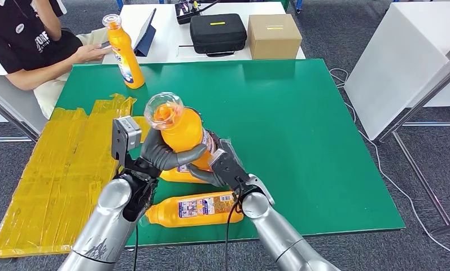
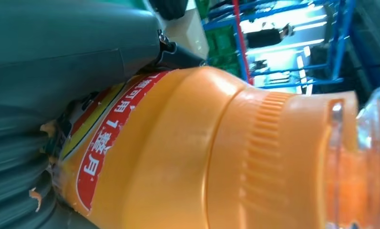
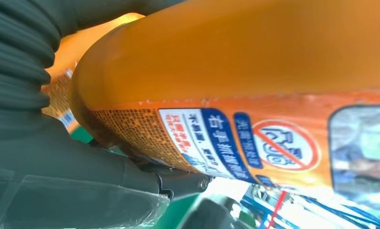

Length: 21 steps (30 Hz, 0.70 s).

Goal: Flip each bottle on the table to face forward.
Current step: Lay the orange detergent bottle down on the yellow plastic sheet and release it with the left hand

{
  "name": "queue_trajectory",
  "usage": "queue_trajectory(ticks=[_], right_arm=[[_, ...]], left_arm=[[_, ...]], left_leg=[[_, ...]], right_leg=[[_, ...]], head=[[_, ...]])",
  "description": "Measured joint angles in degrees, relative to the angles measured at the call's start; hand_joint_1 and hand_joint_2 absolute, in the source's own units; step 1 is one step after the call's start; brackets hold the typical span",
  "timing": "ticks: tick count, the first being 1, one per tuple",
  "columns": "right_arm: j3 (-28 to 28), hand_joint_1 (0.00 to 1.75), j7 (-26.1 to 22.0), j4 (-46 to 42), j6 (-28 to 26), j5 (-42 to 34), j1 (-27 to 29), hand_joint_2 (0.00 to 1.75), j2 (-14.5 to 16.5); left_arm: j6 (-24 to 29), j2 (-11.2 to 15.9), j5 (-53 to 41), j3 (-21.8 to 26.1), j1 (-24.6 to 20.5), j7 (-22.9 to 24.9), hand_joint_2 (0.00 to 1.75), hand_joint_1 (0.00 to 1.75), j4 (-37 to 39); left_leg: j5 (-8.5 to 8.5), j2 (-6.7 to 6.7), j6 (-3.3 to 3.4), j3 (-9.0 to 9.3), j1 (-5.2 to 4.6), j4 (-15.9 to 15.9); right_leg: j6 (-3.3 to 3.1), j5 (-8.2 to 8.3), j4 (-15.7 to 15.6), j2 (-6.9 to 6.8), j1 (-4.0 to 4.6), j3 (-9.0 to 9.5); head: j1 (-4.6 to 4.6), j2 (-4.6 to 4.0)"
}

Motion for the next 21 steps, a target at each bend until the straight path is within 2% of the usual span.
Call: queue_trajectory(ticks=[1,8,12,17,21], right_arm=[[-0.03,0.05,0.11,-1.60,-0.27,0.68,0.52,1.75,-0.39],[-1.32,0.00,0.51,-12.58,-1.65,3.74,4.39,1.75,-2.92],[-2.29,0.00,0.84,-18.25,-4.15,7.39,6.53,1.75,-4.57],[-4.61,0.00,2.04,-25.29,-8.35,12.69,9.03,1.75,-7.29],[-6.88,0.00,2.81,-29.87,-11.11,16.48,11.43,1.75,-8.70]], left_arm=[[0.73,0.16,-0.55,0.19,0.18,-0.39,1.75,1.75,-0.52],[5.56,2.36,-6.33,3.71,2.28,-1.88,1.75,1.75,-4.49],[15.12,3.95,-20.38,6.38,2.86,-2.36,1.75,1.75,-6.64],[19.98,7.06,-31.07,13.31,2.30,-1.38,1.75,1.75,-8.27],[25.23,10.17,-47.82,16.95,1.85,0.82,1.75,1.75,-8.09]], left_leg=[[0.00,0.00,0.00,0.00,0.00,0.00],[-0.01,0.03,-0.01,0.00,0.05,0.00],[0.00,0.05,-0.01,0.00,0.07,-0.01],[0.00,0.05,-0.01,0.01,0.07,-0.01],[0.00,0.05,-0.01,0.01,0.07,-0.01]], right_leg=[[0.00,0.00,0.00,0.00,0.00,0.00],[0.00,0.00,-0.01,0.01,0.01,-0.05],[-0.01,0.00,0.00,0.01,0.03,-0.03],[-0.01,0.00,0.00,0.02,0.02,-0.04],[-0.01,0.00,0.00,0.02,0.03,-0.04]], head=[[0.00,-0.01],[0.00,-0.01],[0.00,0.00],[0.00,0.01],[0.01,0.00]])
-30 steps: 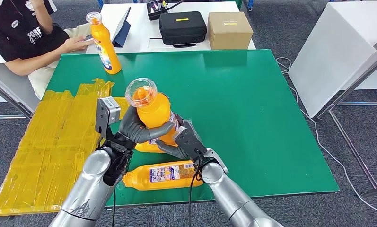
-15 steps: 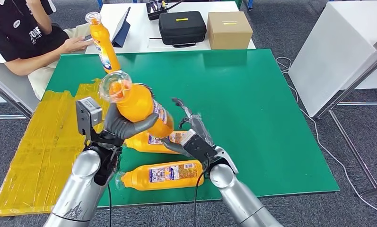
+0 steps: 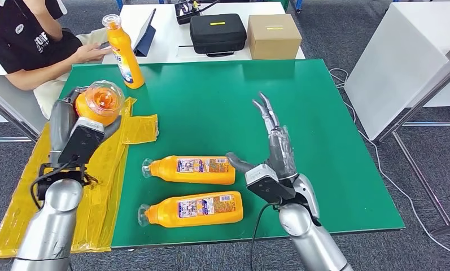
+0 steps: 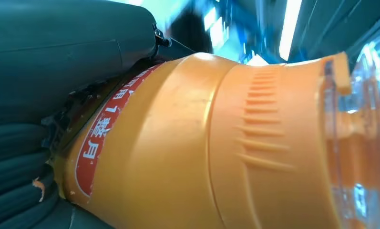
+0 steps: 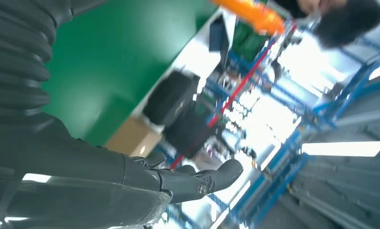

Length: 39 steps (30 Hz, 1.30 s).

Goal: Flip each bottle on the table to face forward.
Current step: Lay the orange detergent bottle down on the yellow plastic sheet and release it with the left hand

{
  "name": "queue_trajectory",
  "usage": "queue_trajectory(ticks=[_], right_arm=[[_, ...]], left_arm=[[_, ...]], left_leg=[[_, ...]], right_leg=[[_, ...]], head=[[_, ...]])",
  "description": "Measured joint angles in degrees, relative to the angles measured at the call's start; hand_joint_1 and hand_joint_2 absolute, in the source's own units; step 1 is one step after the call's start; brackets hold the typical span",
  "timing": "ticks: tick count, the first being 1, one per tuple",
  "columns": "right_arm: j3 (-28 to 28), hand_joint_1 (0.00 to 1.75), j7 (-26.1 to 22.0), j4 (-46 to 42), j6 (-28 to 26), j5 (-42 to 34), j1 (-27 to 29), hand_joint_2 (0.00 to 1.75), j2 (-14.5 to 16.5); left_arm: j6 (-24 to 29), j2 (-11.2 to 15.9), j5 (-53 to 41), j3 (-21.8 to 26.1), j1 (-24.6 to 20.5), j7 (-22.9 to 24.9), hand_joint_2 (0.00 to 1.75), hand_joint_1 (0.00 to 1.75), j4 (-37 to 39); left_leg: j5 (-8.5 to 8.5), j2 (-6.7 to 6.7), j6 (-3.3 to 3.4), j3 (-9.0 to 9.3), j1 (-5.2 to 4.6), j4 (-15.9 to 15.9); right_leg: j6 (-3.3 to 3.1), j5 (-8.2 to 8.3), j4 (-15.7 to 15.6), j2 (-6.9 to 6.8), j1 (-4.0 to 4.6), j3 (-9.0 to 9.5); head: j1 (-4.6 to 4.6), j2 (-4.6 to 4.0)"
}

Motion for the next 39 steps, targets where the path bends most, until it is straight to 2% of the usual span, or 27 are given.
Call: queue_trajectory(ticks=[3,9,15,17,21,28,39], right_arm=[[-1.18,0.00,0.16,-2.36,-0.52,1.04,1.56,1.75,-0.56],[-2.07,0.00,0.28,-4.09,-0.72,1.38,2.43,1.75,-0.84],[-2.15,0.00,0.65,-4.21,-0.72,2.06,2.34,1.75,-0.90],[-2.15,0.00,0.76,-4.19,-0.72,2.21,2.29,1.75,-0.90],[-2.13,0.00,1.35,-4.12,-0.28,2.65,1.98,1.75,-0.60],[-1.98,0.00,2.49,-3.28,1.29,3.25,0.89,1.75,0.75],[-1.98,0.00,2.50,-2.58,1.31,3.30,0.59,1.75,1.22]], left_arm=[[1.97,1.76,-6.75,1.59,-0.02,0.78,1.75,1.75,0.59],[2.64,3.16,-10.60,2.67,-0.13,1.60,1.75,1.75,1.49],[3.10,4.16,-30.30,2.18,-1.61,6.02,1.75,1.75,6.26],[3.22,4.19,-33.62,1.78,-2.05,6.67,1.75,1.75,8.82],[3.31,4.03,-36.66,0.62,-3.32,7.58,1.75,1.75,14.42],[4.93,2.16,-40.60,-1.61,-4.85,9.15,1.75,1.75,25.36],[5.14,1.35,-40.62,-2.06,-6.05,9.26,1.75,1.75,30.14]], left_leg=[[0.00,0.01,0.00,-0.01,0.00,0.00],[0.00,0.00,0.00,-0.01,-0.01,-0.01],[0.01,0.00,0.01,0.00,-0.01,0.00],[0.01,0.01,0.01,0.00,-0.01,0.00],[0.01,0.00,0.00,0.00,-0.01,0.00],[0.01,-0.01,0.00,-0.01,-0.01,0.00],[0.01,0.00,0.00,-0.01,-0.01,0.00]], right_leg=[[0.00,0.00,0.00,0.00,0.00,-0.01],[-0.01,-0.01,-0.01,0.00,0.00,0.00],[-0.01,0.00,-0.01,0.00,-0.01,0.00],[-0.01,0.00,-0.01,0.00,-0.01,0.00],[-0.01,0.00,0.00,0.00,-0.01,-0.01],[-0.01,0.00,0.00,0.00,-0.01,0.00],[-0.01,0.00,0.00,0.00,-0.01,0.00]], head=[[-0.01,0.01],[-0.01,-0.01],[-0.01,0.00],[-0.01,0.00],[0.00,0.00],[0.00,0.00],[-0.01,-0.01]])
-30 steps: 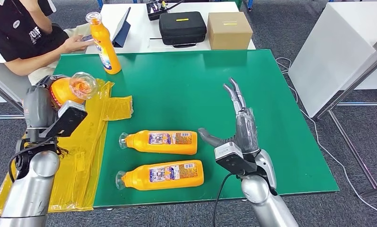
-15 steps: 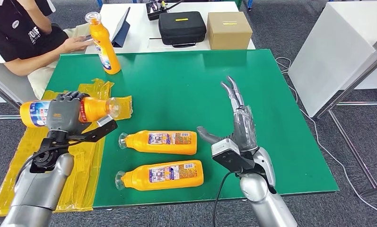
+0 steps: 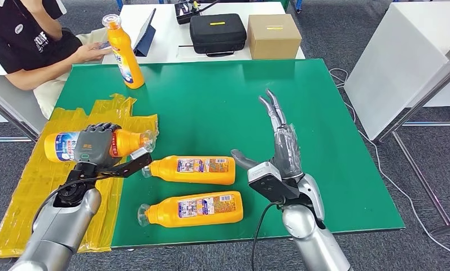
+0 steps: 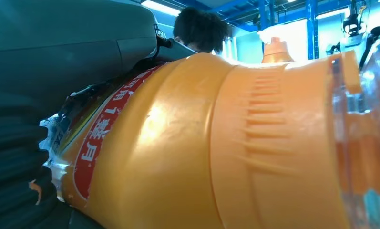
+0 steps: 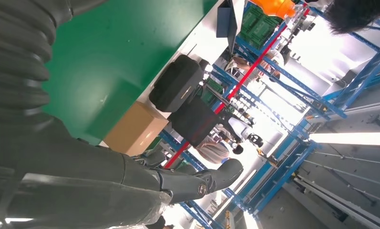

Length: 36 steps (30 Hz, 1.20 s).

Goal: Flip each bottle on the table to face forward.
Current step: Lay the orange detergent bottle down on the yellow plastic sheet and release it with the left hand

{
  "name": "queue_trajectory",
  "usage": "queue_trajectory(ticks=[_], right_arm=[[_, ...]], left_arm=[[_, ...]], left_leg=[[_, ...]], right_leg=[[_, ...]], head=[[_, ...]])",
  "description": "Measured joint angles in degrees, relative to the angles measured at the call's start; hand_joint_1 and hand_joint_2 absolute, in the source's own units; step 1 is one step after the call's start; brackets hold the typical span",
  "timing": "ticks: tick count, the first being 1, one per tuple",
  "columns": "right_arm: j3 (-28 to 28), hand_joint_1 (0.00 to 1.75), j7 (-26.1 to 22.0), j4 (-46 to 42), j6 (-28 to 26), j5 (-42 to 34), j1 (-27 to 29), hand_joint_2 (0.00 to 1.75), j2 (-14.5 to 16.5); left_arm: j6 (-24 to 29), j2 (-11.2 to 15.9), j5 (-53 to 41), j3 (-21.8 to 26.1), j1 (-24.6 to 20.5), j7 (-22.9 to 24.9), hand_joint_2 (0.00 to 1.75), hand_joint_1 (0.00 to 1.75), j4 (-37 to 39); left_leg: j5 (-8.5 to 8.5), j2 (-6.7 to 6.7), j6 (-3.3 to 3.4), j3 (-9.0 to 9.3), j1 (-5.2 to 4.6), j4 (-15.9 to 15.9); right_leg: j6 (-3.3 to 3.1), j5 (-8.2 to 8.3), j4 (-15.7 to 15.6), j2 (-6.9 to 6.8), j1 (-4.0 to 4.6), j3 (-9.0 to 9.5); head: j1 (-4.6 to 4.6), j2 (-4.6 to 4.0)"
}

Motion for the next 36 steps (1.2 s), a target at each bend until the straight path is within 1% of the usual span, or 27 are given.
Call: queue_trajectory(ticks=[5,9,10,13,14,19,24,36], right_arm=[[0.12,0.00,0.21,0.32,0.95,0.18,-0.14,1.75,0.07],[0.73,0.00,0.43,1.29,1.31,0.26,-0.44,1.75,0.26],[0.93,0.00,0.45,1.60,1.32,0.29,-0.46,1.75,0.35],[1.50,0.00,0.58,2.59,1.52,0.22,-0.54,1.75,0.53],[1.65,0.00,0.68,2.97,1.64,0.10,-0.65,1.75,0.56],[2.14,0.00,1.31,4.93,1.84,-0.87,-1.65,1.75,0.61],[2.56,0.00,1.38,6.54,1.60,-1.58,-2.08,1.75,0.64],[2.75,0.00,1.35,8.73,1.14,-2.26,-2.22,1.75,0.63]], left_arm=[[-0.72,-0.34,-0.84,-0.02,-0.57,0.49,1.75,1.75,1.95],[0.62,-1.04,-0.95,-0.02,-1.61,0.79,1.75,1.75,6.40],[0.89,-1.23,-0.78,-0.02,-1.79,0.71,1.75,1.69,7.50],[1.19,-1.84,-0.11,-0.02,-2.16,0.42,1.75,0.38,10.28],[1.27,-2.06,0.27,0.00,-2.30,0.29,1.75,0.00,11.17],[1.54,-3.20,3.03,0.28,-3.21,-1.28,1.75,0.00,14.36],[0.83,-3.89,5.30,0.60,-4.20,-2.83,1.75,0.00,15.73],[-0.69,-4.13,8.89,1.38,-4.38,-4.17,1.75,0.00,16.00]], left_leg=[[0.00,0.00,0.00,0.00,0.00,0.00],[0.00,0.00,0.00,0.00,0.00,0.00],[0.00,0.00,0.00,0.00,0.00,0.00],[0.00,-0.01,0.00,0.00,0.00,0.00],[0.00,-0.01,0.00,0.00,0.00,0.00],[0.00,-0.02,0.00,-0.01,-0.01,0.00],[0.00,-0.02,0.00,-0.01,0.00,0.00],[0.00,-0.02,0.00,0.00,0.00,0.00]], right_leg=[[0.00,0.00,0.00,0.00,0.00,0.00],[0.00,0.00,0.00,0.00,0.00,0.01],[0.00,0.00,0.00,0.00,0.00,0.01],[0.00,0.00,0.00,0.00,0.00,0.01],[0.00,0.00,0.00,0.00,0.00,0.01],[0.00,0.00,0.00,0.00,0.00,0.01],[0.00,0.00,0.00,0.00,0.00,0.02],[0.00,0.00,0.01,0.00,0.00,0.01]], head=[[0.01,0.01],[0.01,0.00],[0.01,0.01],[0.00,0.01],[0.00,0.00],[0.01,0.01],[0.00,0.00],[0.00,0.01]])
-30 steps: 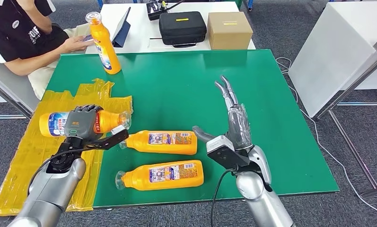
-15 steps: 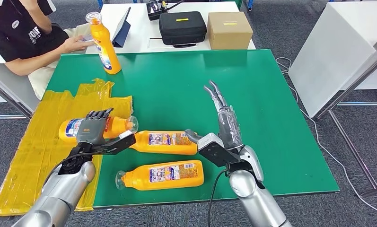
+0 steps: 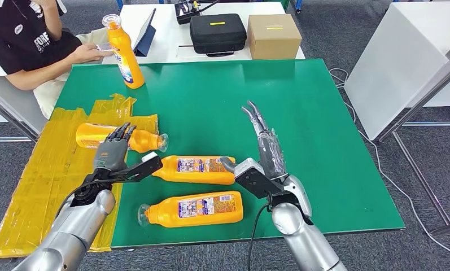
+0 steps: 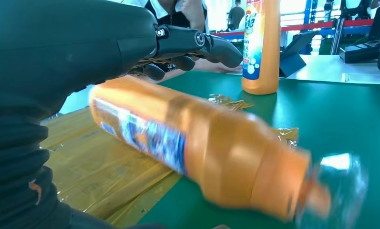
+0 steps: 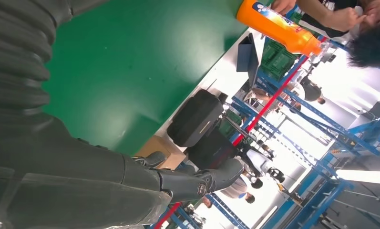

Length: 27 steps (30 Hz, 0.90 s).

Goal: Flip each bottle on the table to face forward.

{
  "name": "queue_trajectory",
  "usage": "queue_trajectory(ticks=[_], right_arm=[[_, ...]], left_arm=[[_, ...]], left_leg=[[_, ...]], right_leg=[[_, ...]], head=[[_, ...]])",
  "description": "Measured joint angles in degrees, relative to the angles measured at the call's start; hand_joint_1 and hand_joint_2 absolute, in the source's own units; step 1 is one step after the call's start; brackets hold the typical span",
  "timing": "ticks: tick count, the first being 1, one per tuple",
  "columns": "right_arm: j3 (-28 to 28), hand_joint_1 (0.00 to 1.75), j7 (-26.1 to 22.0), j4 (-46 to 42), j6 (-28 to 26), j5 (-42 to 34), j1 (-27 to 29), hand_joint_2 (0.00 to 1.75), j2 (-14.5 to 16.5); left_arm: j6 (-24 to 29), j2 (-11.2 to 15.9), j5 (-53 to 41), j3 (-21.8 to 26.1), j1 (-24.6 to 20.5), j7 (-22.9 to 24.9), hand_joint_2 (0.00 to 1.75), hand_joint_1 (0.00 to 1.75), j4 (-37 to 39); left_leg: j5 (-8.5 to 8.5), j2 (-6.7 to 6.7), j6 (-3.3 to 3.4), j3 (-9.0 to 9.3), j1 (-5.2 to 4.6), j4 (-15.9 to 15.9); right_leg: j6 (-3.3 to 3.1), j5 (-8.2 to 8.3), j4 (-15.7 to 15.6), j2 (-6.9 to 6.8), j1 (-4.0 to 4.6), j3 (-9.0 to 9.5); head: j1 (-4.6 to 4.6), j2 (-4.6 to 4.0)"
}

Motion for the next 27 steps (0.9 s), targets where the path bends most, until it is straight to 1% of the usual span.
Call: queue_trajectory(ticks=[4,6,8,10,13,17,19,21,23,27], right_arm=[[0.00,0.00,-0.04,0.45,-0.01,-0.13,0.01,1.75,0.00],[0.00,0.00,-0.09,0.59,-0.02,-0.22,0.01,1.75,0.00],[0.00,0.00,-0.15,0.79,-0.09,-0.40,0.02,1.75,-0.02],[0.00,0.00,-0.17,1.02,-0.29,-0.56,0.07,1.75,-0.08],[0.00,0.00,-0.17,1.27,-0.56,-0.56,0.47,1.75,-0.25],[0.00,0.00,0.02,1.30,-0.80,1.56,1.66,1.75,-0.45],[0.00,0.00,0.46,1.30,-1.19,3.49,2.13,1.75,-0.60],[0.00,0.00,0.93,1.27,-1.68,5.42,2.48,1.75,-0.76],[0.00,0.00,1.21,1.22,-2.10,6.76,2.77,1.75,-0.87],[0.00,0.00,1.41,1.18,-2.34,7.44,3.11,1.75,-1.04]], left_arm=[[-0.09,-0.03,0.84,0.31,0.09,-0.37,1.75,0.00,0.00],[-0.75,-0.08,2.27,0.50,0.18,-1.36,1.75,0.00,-0.13],[-2.36,-0.22,6.17,1.15,0.47,-3.77,1.75,0.00,-0.96],[-4.74,-0.44,11.99,1.91,1.25,-6.54,1.75,0.00,-3.54],[-9.01,-0.55,23.31,2.30,3.69,-9.40,1.75,0.00,-11.72],[-13.81,-0.44,40.67,2.68,8.29,-12.43,1.75,0.00,-27.08],[-16.19,-0.18,47.56,2.95,10.58,-13.01,1.75,0.00,-34.62],[-17.99,0.25,51.04,3.11,12.59,-12.91,1.75,0.00,-40.37],[-18.61,0.70,51.90,3.12,14.18,-12.77,1.75,0.00,-44.25],[-18.67,1.28,52.04,3.12,16.03,-12.77,1.75,0.00,-48.64]], left_leg=[[0.00,0.00,0.00,0.00,0.00,0.00],[0.00,0.00,0.00,0.00,0.00,0.00],[0.00,0.00,0.00,0.00,0.00,0.00],[0.00,0.00,0.00,0.00,-0.01,0.00],[0.00,0.01,0.00,-0.01,-0.01,0.00],[-0.02,0.02,-0.01,-0.03,-0.01,0.00],[-0.03,0.02,-0.02,-0.03,0.00,0.00],[-0.03,0.01,-0.03,-0.03,0.00,0.00],[-0.03,0.01,-0.03,-0.02,0.02,-0.01],[-0.01,0.01,-0.02,0.00,0.04,-0.01]], right_leg=[[0.00,0.00,0.00,0.00,0.00,0.00],[0.00,0.00,0.00,0.00,0.00,0.00],[0.00,0.00,0.00,0.00,0.00,0.00],[0.00,0.00,0.00,0.00,0.00,0.00],[0.00,0.00,0.00,0.00,0.00,-0.01],[0.00,0.00,-0.01,0.00,0.00,-0.02],[0.00,-0.01,-0.01,0.00,0.00,-0.03],[-0.01,-0.02,-0.02,0.00,0.00,-0.03],[-0.02,-0.02,-0.02,0.00,0.01,-0.02],[-0.02,-0.01,-0.01,0.00,0.02,0.00]], head=[[0.00,0.00],[0.00,-0.01],[0.00,0.00],[0.01,0.01],[0.00,-0.01],[-0.01,-0.01],[-0.01,0.00],[0.00,0.00],[0.00,-0.01],[-0.01,0.00]])
